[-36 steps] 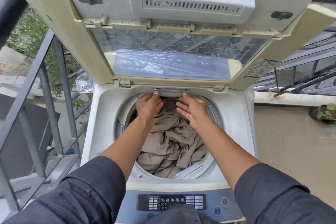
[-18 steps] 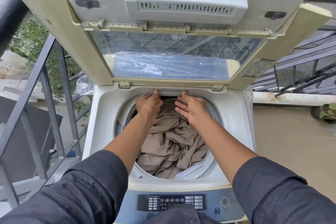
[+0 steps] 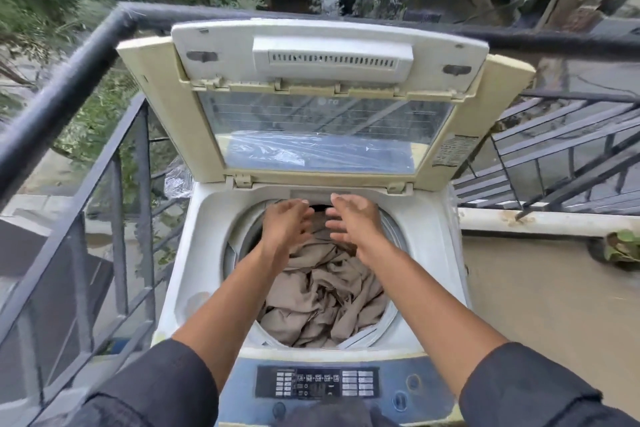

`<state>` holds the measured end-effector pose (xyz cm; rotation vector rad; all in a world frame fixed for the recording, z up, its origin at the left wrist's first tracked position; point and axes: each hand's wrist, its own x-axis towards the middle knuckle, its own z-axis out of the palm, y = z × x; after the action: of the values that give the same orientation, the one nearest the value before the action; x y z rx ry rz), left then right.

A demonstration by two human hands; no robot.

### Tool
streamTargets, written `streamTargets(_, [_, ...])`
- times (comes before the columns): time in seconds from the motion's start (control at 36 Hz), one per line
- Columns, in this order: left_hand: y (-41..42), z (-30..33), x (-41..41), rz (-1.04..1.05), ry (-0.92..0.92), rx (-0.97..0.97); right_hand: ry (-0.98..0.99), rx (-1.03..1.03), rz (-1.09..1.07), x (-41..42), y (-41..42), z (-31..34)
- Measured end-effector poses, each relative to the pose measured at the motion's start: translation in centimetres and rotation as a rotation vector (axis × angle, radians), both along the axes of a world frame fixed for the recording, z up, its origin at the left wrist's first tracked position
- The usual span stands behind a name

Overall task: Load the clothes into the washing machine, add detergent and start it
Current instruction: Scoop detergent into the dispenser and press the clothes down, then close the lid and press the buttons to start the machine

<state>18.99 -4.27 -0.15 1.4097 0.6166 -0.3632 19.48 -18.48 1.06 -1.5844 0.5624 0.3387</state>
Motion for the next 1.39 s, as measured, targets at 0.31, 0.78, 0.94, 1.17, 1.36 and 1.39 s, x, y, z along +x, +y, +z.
streamTargets(0.31, [0.6, 11.7, -0.9, -0.029, -0.769, 1.008, -0.772, -0.657, 0.108, -0.1, 0.7, 13.4])
streamTargets(0.78, [0.9, 22.3, 6.8, -0.247, -1.024, 1.404, -1.024, -1.326, 0.166, 8.5, -0.9, 20.4])
streamTargets(0.94, [0.9, 20.3, 7.8, -0.317, -0.942, 1.529, -0.972, -1.371, 0.210, 8.8, -1.2, 19.0])
streamTargets(1.17, [0.1, 19.8, 5.3, -0.221, -0.915, 1.592, -1.031, -1.468, 0.145, 6.6, -1.3, 18.0])
streamTargets(1.36, [0.6, 19.2, 2.2, -0.175, -0.919, 1.664, -1.135, -1.418, 0.218, 3.0, -2.6, 18.2])
streamTargets(1.39, [0.6, 19.0, 1.5, -0.167, -0.924, 1.665, -1.156, -1.419, 0.224, 2.5, -2.8, 18.1])
